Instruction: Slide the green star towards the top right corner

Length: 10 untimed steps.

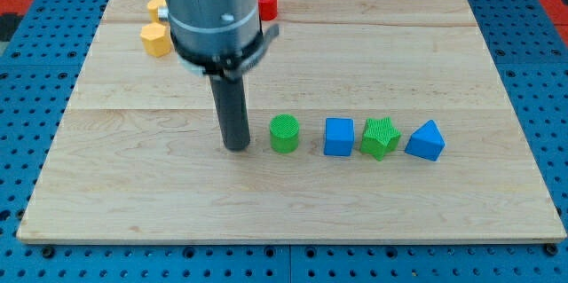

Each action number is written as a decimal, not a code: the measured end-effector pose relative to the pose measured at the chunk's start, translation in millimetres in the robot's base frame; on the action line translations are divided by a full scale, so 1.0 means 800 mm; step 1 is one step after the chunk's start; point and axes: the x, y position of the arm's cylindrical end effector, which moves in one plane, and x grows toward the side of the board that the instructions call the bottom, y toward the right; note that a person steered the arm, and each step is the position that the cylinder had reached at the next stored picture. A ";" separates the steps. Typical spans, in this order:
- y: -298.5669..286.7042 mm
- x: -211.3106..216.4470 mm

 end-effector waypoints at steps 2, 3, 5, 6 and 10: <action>0.138 0.029; 0.164 0.001; 0.205 -0.014; 0.249 -0.014; 0.308 -0.108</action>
